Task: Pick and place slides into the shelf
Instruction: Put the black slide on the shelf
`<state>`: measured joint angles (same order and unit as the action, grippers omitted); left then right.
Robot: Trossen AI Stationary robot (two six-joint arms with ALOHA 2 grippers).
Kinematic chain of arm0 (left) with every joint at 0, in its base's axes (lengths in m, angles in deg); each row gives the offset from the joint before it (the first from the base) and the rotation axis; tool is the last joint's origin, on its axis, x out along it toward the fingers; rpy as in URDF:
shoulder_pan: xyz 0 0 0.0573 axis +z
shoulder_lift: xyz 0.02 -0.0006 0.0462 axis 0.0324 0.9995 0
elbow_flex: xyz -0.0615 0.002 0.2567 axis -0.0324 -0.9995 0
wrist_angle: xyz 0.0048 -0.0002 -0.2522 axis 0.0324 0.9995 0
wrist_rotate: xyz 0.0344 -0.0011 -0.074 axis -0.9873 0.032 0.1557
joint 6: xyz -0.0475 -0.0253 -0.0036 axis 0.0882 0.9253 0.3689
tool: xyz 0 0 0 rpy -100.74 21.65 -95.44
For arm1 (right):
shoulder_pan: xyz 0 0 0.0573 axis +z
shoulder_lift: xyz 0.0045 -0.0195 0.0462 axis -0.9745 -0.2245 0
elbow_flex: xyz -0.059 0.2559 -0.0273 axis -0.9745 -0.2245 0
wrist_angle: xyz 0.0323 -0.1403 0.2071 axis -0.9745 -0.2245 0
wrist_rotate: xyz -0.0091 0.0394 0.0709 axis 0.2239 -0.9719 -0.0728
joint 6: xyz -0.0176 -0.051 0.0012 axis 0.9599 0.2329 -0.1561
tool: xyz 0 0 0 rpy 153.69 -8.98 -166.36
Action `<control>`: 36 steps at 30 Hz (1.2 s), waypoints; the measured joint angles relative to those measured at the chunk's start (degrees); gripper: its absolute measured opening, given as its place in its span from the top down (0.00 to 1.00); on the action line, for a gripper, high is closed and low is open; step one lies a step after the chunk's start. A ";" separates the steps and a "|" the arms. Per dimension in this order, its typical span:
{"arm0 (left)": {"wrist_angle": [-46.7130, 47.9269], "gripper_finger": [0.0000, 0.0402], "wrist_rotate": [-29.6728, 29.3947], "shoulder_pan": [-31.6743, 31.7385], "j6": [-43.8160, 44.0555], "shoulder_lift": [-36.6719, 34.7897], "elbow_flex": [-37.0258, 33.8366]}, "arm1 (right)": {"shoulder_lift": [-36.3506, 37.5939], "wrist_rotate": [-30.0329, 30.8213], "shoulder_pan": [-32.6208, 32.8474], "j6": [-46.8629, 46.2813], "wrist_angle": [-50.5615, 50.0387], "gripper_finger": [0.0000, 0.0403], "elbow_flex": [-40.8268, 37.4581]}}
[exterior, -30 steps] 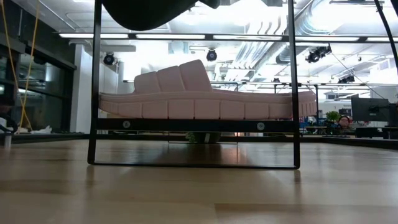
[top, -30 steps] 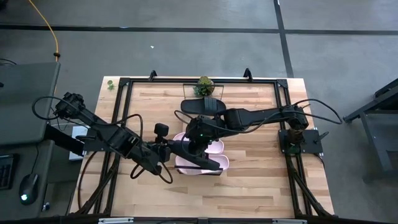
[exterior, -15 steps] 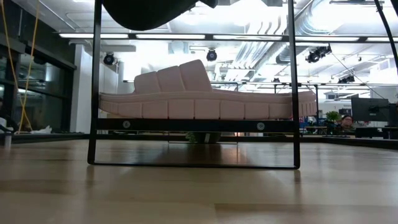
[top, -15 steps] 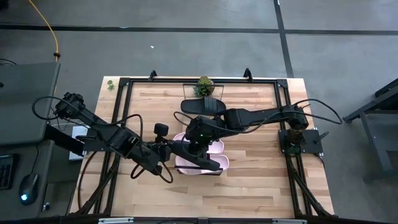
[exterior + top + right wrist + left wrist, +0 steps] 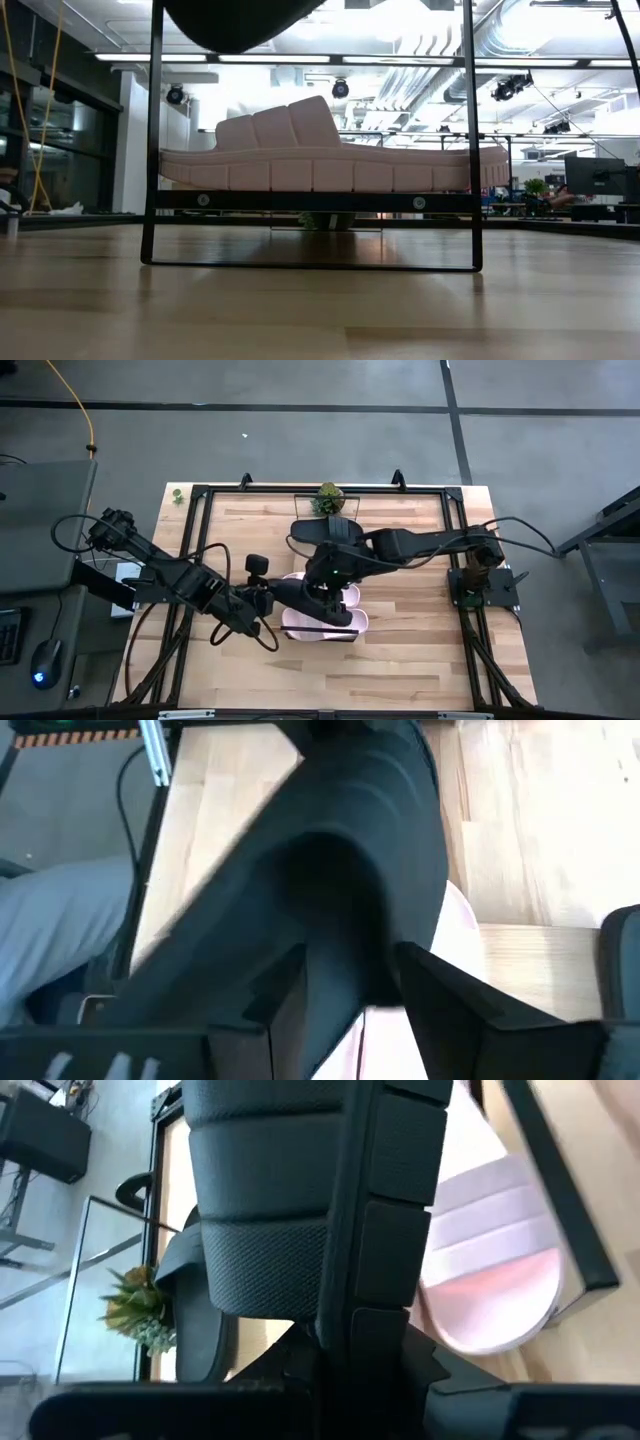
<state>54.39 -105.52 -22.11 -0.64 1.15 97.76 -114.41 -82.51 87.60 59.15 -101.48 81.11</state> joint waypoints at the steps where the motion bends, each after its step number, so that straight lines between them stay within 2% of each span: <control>1: 0.58 0.87 -0.13 0.00 0.16 -0.01 0.00 | 0.58 -0.03 0.06 -0.01 -0.27 0.64 0.00; 12: 5.11 0.87 -2.86 0.04 3.03 -0.49 0.00 | 5.73 0.33 2.71 0.13 -0.85 0.64 0.00; 18: 4.74 0.87 -3.88 0.00 1.77 -1.87 0.00 | 6.99 2.03 6.05 4.92 -0.30 0.64 0.00; 36: -0.36 0.87 -0.24 -0.04 -7.17 -9.37 -0.04 | 7.09 22.35 16.74 18.87 3.18 0.64 0.00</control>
<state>54.03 -105.75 -22.15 -7.82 -8.21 97.72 -107.32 -60.16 104.34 78.02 -98.31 81.11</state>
